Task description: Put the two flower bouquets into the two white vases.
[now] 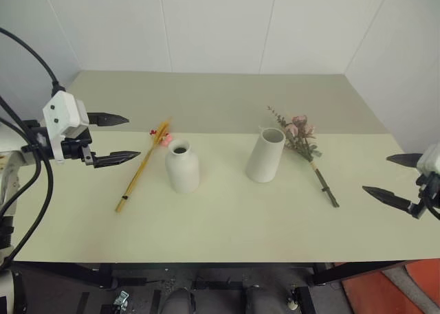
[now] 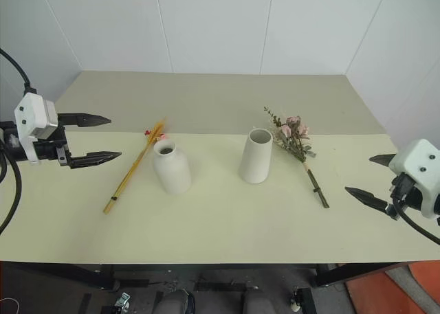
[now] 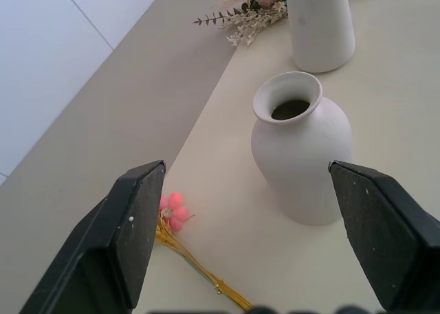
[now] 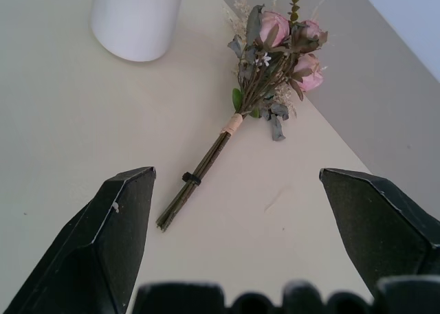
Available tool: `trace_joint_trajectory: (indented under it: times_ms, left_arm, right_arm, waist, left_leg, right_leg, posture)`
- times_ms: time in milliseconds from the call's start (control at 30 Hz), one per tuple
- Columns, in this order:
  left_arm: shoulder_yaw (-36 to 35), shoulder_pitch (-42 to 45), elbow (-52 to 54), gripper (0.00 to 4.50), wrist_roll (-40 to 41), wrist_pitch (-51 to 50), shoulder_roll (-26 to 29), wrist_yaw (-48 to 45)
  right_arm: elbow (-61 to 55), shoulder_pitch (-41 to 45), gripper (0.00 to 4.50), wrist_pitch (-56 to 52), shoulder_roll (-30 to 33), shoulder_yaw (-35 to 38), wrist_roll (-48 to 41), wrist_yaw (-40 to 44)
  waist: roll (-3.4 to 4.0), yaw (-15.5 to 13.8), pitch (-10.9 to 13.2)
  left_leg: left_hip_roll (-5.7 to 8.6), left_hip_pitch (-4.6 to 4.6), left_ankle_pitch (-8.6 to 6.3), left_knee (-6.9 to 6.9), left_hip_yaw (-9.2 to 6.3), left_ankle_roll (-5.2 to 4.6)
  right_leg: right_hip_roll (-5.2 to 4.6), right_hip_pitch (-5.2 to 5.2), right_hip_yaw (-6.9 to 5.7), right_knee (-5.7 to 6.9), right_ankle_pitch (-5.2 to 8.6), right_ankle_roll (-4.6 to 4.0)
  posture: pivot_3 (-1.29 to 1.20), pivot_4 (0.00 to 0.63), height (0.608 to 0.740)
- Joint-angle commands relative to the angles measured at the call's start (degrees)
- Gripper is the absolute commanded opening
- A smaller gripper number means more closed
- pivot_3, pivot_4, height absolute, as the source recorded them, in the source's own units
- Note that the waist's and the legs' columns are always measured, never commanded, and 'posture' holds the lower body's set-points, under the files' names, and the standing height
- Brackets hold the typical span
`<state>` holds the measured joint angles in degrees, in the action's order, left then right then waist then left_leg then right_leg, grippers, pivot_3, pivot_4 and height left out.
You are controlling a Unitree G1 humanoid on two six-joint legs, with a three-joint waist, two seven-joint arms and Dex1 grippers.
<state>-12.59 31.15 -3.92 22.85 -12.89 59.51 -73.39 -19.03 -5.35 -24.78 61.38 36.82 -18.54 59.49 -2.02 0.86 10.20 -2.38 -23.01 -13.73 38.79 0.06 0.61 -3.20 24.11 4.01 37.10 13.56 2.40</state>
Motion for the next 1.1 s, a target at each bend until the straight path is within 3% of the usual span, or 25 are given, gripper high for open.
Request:
trace_joint_trajectory:
  times_ms: [33, 400, 567, 800, 900, 1100]
  left_arm:
    - [-2.00, 0.80, 1.69, 4.13, 1.09, 0.55, 1.11, 0.27]
    - [-2.99, -0.93, 2.71, 4.13, 2.17, -1.14, 1.43, 1.20]
    - [-1.71, 1.90, 3.87, 4.13, 4.16, -2.41, -0.54, 2.01]
    - [8.47, 11.63, 10.41, 4.13, 4.73, -7.83, -9.88, 4.80]
    - [12.40, 13.88, 10.11, 4.13, 2.57, -7.67, -12.19, 4.68]
    - [15.41, 17.43, 10.54, 4.13, 2.61, -8.29, -15.37, 3.79]
  right_arm:
    - [-0.10, -0.40, 4.48, 1.64, 0.89, 2.04, 0.89, 0.33]
    - [-1.18, 1.18, 4.48, -4.11, 1.89, 2.61, -0.13, -1.65]
    - [-0.83, 6.35, 4.48, -9.11, 2.04, -0.66, -3.03, -3.49]
    - [7.13, 23.76, 4.48, -18.42, 0.43, -19.79, -1.62, -9.51]
    - [13.91, 34.45, 4.48, -22.21, -3.97, -29.21, 0.60, -12.01]
    - [30.12, 47.90, 4.48, -23.41, -12.83, -40.16, 7.85, -17.27]
  waist:
    - [0.00, 0.01, 0.00]
    - [0.00, 0.05, 0.00]
    - [0.00, 0.12, 0.00]
    - [-0.05, -0.02, -0.03]
    - [-0.05, 0.76, -0.04]
    - [-0.05, 1.63, -0.03]
  left_leg:
    - [0.00, 0.00, 0.00, 0.00, 0.00, 0.00]
    - [0.00, 0.02, 0.00, 0.00, 0.01, 0.00]
    - [0.00, 0.04, 0.00, 0.01, 0.01, 0.00]
    - [0.07, 0.00, 0.00, 0.15, -0.01, 0.00]
    - [0.07, -0.07, 0.01, 0.12, -0.03, -0.01]
    - [0.12, -0.23, 0.01, 0.10, -0.07, -0.01]
  right_leg:
    - [0.00, 0.00, 0.00, 0.00, 0.00, 0.00]
    - [0.00, -0.01, 0.01, 0.01, 0.00, 0.00]
    - [0.00, -0.02, 0.01, 0.02, -0.01, 0.00]
    - [-0.03, -0.09, 0.02, 0.01, -0.05, 0.06]
    - [-0.01, 0.03, 0.06, 0.00, -0.06, 0.06]
    - [-0.05, 0.16, 0.06, -0.02, -0.07, 0.06]
  posture:
    - [0.00, 0.150, 0.740]
    - [0.00, 0.150, 0.740]
    - [0.00, 0.150, 0.740]
    - [0.00, 0.150, 0.740]
    - [0.00, 0.150, 0.740]
    - [0.00, 0.150, 0.740]
